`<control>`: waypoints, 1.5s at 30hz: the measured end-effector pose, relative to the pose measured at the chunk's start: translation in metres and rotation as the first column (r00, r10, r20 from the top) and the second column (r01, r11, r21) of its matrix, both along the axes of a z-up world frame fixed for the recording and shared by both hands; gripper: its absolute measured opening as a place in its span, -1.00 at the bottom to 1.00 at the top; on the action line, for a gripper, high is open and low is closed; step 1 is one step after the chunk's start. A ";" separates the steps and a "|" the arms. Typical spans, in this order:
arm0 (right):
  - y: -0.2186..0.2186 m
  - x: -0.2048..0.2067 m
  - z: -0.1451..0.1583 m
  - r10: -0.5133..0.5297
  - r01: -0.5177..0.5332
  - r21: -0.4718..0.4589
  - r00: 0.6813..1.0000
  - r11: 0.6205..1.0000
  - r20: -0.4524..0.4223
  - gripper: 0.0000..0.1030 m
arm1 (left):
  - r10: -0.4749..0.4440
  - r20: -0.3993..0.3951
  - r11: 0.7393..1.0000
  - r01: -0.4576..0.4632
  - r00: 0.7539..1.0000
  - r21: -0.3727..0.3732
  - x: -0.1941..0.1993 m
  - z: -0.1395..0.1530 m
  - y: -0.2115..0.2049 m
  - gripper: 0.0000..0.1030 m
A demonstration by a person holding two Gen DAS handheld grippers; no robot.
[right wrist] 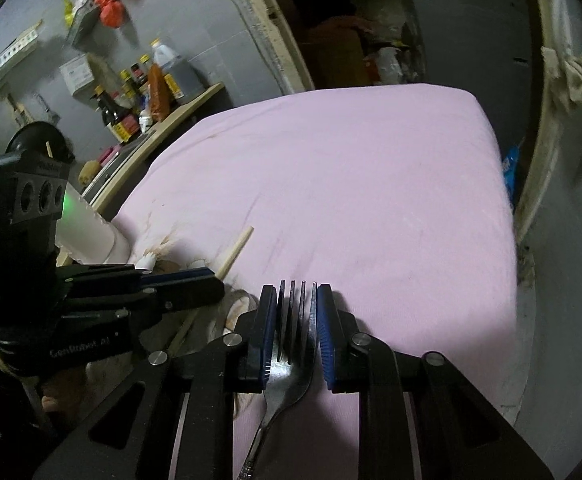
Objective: Organize utensils
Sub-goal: 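Grasp a silver fork with the right tool while the left tool grasps a wooden chopstick, then lift the fork and chopstick and carry both over the white holder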
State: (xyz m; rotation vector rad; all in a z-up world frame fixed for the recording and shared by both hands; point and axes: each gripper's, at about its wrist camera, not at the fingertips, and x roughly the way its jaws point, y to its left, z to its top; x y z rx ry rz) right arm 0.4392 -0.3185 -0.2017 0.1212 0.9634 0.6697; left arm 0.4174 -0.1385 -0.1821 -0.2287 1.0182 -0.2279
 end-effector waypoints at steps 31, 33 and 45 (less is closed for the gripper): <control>-0.003 -0.017 -0.007 -0.019 0.018 -0.013 0.995 1.000 -0.100 -0.78 | 0.215 0.033 0.971 -0.210 0.976 -0.111 -0.070 0.022 0.053 -0.90; -0.002 -0.020 -0.005 -0.031 0.029 -0.027 0.995 0.999 -0.092 -0.80 | 0.217 0.041 0.971 -0.211 0.975 -0.113 -0.072 0.027 0.055 -0.90; 0.000 -0.072 0.047 -0.174 0.176 -0.068 0.984 0.982 0.041 -0.97 | 0.246 0.136 0.959 -0.221 0.960 -0.180 -0.102 0.073 0.091 -0.90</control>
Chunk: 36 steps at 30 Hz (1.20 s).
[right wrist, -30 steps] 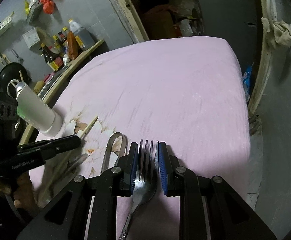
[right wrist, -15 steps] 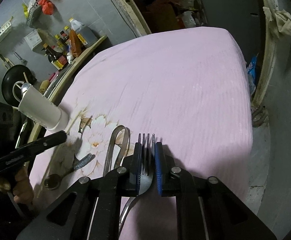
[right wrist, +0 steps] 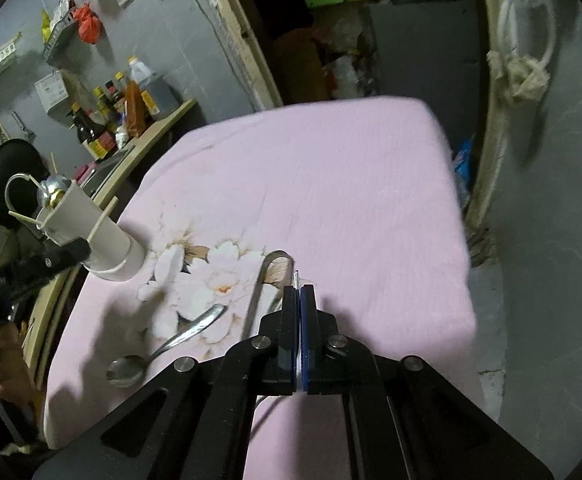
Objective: Organize utensils
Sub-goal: 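Lift the fork and chopstick and carry both over the white holder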
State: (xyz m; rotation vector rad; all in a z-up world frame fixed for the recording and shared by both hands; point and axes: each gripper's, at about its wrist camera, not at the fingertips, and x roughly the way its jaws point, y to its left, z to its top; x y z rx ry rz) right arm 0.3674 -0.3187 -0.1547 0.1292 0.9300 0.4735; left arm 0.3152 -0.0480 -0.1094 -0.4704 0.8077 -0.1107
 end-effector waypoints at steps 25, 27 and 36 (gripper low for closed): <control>0.118 -0.083 0.220 -0.137 0.122 0.065 0.802 0.990 0.581 -0.96 | 0.165 0.354 0.985 -0.169 0.921 -0.022 -0.033 0.144 0.170 -0.90; 0.138 -0.078 0.231 -0.128 0.114 0.062 0.781 0.991 0.611 -0.96 | 0.188 0.381 0.982 -0.187 0.905 -0.041 -0.031 0.149 0.181 -0.90; 0.202 -0.063 0.241 -0.059 0.065 0.017 0.735 0.998 0.675 -0.96 | 0.346 0.374 0.938 -0.316 0.861 -0.142 -0.004 0.124 0.221 -0.90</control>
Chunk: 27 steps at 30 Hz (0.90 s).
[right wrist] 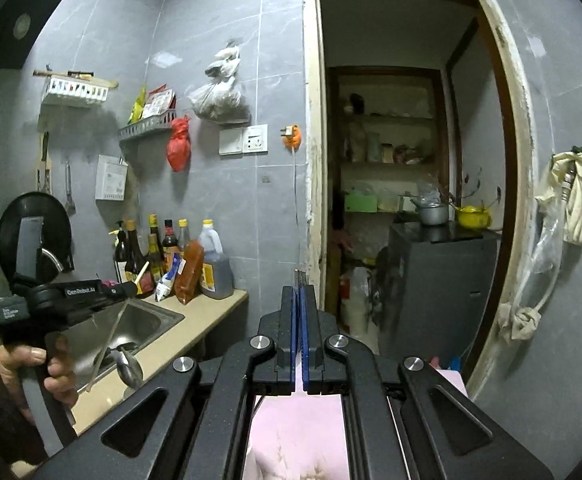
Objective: Organize utensils
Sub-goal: 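Lift the fork and chopstick and carry both over the white holder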
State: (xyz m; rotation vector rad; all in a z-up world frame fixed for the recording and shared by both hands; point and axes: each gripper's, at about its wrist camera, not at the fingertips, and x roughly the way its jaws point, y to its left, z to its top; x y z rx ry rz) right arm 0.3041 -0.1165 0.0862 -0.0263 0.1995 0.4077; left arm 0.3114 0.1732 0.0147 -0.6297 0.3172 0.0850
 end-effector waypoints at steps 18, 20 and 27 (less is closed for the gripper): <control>0.055 0.045 -0.065 0.014 -0.020 -0.085 0.997 0.996 -0.075 -0.96 | 0.115 -0.035 0.991 -0.112 0.993 0.075 0.038 -0.047 0.007 -0.90; 0.058 0.048 -0.068 0.022 -0.030 -0.092 0.996 0.995 -0.086 -0.96 | 0.123 -0.039 0.989 -0.120 0.992 0.082 0.039 -0.050 0.006 -0.90; 0.060 0.055 -0.078 0.032 -0.043 -0.092 0.992 0.995 -0.119 -0.96 | 0.157 -0.047 0.984 -0.152 0.987 0.095 0.038 -0.059 0.010 -0.90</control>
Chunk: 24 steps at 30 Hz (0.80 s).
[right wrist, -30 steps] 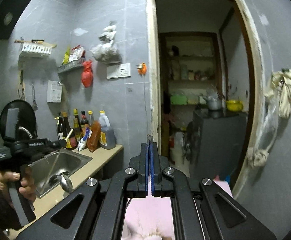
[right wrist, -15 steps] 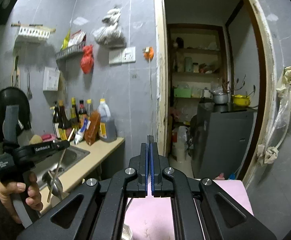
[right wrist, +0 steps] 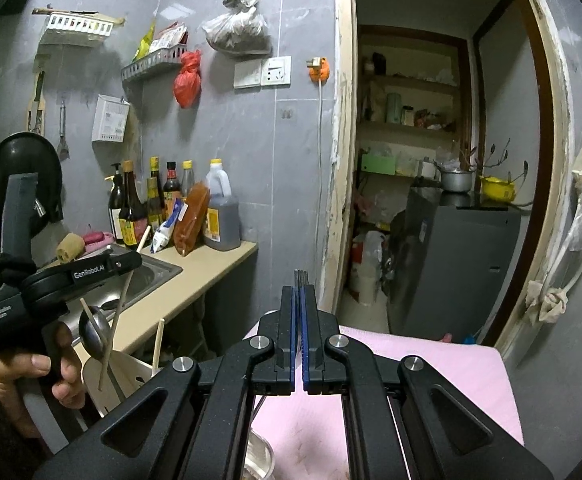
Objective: Organize utensils
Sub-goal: 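Lift the fork and chopstick and carry both over the white holder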
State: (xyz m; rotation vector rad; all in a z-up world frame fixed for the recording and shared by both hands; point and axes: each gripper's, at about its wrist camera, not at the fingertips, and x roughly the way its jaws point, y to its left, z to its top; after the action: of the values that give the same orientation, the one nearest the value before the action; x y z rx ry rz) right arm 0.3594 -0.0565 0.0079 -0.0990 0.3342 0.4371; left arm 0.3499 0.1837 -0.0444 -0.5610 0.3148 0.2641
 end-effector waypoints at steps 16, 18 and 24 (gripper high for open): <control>0.000 0.004 -0.007 0.006 -0.006 0.001 1.000 1.000 -0.022 -0.96 | -0.036 -0.016 0.995 0.038 0.999 0.090 -0.004 -0.006 -0.019 -0.90; 0.000 0.004 -0.007 0.006 -0.006 -0.004 1.000 1.000 -0.021 -0.96 | -0.040 -0.020 0.994 0.041 0.999 0.099 -0.007 -0.007 -0.021 -0.90; 0.002 -0.003 -0.010 0.004 -0.004 -0.025 1.000 1.000 -0.010 -0.96 | -0.043 -0.012 0.994 0.044 0.999 0.097 -0.010 -0.006 -0.023 -0.90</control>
State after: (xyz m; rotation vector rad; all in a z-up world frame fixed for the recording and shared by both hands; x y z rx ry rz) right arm 0.3559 -0.0541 -0.0018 -0.1221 0.3497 0.4375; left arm 0.3400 0.1608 -0.0508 -0.4569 0.3216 0.2392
